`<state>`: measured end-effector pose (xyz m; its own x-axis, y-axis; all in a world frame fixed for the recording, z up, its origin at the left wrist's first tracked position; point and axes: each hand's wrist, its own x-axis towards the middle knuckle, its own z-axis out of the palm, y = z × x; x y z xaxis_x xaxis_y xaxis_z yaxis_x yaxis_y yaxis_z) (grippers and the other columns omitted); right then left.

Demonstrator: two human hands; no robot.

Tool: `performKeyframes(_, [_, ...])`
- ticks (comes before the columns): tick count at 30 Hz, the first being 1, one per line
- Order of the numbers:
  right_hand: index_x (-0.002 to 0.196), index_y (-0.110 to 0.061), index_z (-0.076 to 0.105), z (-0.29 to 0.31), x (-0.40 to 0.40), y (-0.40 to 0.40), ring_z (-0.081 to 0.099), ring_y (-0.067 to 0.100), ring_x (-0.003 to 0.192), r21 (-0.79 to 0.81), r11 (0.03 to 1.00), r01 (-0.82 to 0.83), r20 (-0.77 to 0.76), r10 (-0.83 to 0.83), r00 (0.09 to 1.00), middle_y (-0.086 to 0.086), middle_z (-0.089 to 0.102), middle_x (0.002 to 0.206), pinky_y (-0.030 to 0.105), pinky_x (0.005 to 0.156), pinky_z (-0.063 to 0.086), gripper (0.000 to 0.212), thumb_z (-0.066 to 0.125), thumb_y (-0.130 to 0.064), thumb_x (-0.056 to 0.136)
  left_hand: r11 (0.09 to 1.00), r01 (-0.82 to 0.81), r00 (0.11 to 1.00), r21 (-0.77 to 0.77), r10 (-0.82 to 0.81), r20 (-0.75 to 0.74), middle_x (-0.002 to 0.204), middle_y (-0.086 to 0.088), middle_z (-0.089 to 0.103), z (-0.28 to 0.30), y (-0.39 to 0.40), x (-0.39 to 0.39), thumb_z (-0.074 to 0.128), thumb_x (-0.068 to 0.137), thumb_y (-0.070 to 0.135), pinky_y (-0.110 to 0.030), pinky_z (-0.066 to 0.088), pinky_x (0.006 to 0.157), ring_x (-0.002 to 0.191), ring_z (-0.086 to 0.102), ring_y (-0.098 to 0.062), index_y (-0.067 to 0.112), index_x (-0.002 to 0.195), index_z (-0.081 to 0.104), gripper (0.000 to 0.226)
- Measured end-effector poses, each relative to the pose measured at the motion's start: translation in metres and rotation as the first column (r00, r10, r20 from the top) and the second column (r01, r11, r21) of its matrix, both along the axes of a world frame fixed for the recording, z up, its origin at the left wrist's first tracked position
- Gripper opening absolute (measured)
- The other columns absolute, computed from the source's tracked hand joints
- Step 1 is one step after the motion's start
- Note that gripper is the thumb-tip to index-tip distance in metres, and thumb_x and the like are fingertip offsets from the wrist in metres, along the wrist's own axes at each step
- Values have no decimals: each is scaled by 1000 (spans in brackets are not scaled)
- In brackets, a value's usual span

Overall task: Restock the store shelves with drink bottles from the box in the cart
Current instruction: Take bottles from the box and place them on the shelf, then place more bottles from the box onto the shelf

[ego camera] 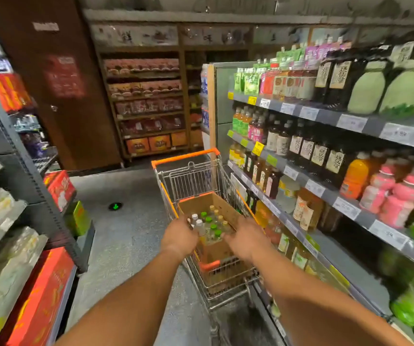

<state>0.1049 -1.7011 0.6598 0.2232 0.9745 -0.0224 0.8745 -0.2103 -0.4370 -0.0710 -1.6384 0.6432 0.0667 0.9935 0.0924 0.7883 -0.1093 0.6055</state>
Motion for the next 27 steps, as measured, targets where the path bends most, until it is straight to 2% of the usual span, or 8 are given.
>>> performKeyframes(4, [137, -13, 40, -13, 32, 36, 52, 31, 116, -18, 997, -78, 3, 78, 997, 13, 50, 131, 40, 98, 44, 66, 50, -55, 86, 996, -85, 996, -13, 86, 34, 96, -4, 70, -9, 18, 21, 56, 84, 38, -28, 48, 70, 84, 66, -25, 28, 101, 60, 19])
performKeyframes(8, [138, -17, 39, -21, 63, 73, 50, 25, 120, -13, 991, -130, -27, 130, 991, 5, 44, 137, 37, 102, 42, 68, 53, -56, 85, 993, -114, 993, -43, 115, 12, 106, -6, 67, -21, 36, 54, 54, 87, 43, -39, 53, 84, 94, 66, -26, 27, 119, 55, 35])
performKeyframes(11, [137, -18, 38, -34, 71, 102, 53, 21, 117, -36, 987, -154, -41, 152, 987, 2, 47, 136, 39, 101, 45, 65, 53, -52, 85, 986, -160, 986, -53, 162, 39, 111, -7, 66, -31, 52, 71, 54, 89, 38, -36, 52, 84, 100, 63, -27, 25, 121, 56, 34])
performKeyframes(14, [140, -17, 34, -52, 67, 133, 42, 28, 128, -121, 972, -200, -34, 198, 980, 7, 42, 142, 43, 106, 37, 67, 55, -49, 85, 980, -181, 980, -81, 187, 72, 107, -4, 68, -43, 74, 77, 57, 87, 33, -30, 49, 80, 99, 63, -25, 24, 115, 60, 29])
performKeyframes(16, [136, -14, 38, -65, 65, 158, 45, 28, 125, -123, 962, -245, -67, 238, 969, 9, 47, 137, 41, 103, 39, 63, 58, -46, 86, 975, -198, 976, -97, 206, 72, 107, -2, 67, -52, 95, 77, 58, 87, 35, -26, 45, 77, 98, 63, -23, 24, 111, 61, 26])
performKeyframes(19, [138, -9, 34, -83, 62, 195, 49, 29, 121, -166, 951, -260, -99, 247, 964, 11, 50, 133, 40, 99, 42, 65, 59, -42, 87, 968, -219, 974, -118, 224, 22, 111, -4, 63, -67, 130, 74, 58, 86, 38, -27, 44, 79, 101, 62, -24, 22, 117, 59, 35])
performKeyframes(23, [130, -14, 43, -102, 63, 239, 54, 26, 113, -171, 945, -280, -122, 261, 958, 8, 53, 125, 39, 92, 46, 53, 58, -38, 86, 954, -235, 965, -186, 251, 69, 104, -5, 68, -86, 186, 74, 59, 83, 37, -24, 42, 70, 92, 64, -25, 23, 106, 62, 28])
performKeyframes(27, [126, -16, 45, -120, 70, 282, 56, 21, 103, -202, 945, -255, -147, 228, 962, 2, 54, 119, 38, 87, 49, 49, 59, -41, 85, 942, -223, 965, -249, 249, 77, 105, -5, 67, -104, 233, 82, 57, 85, 34, -26, 47, 75, 95, 63, -26, 21, 106, 60, 24])
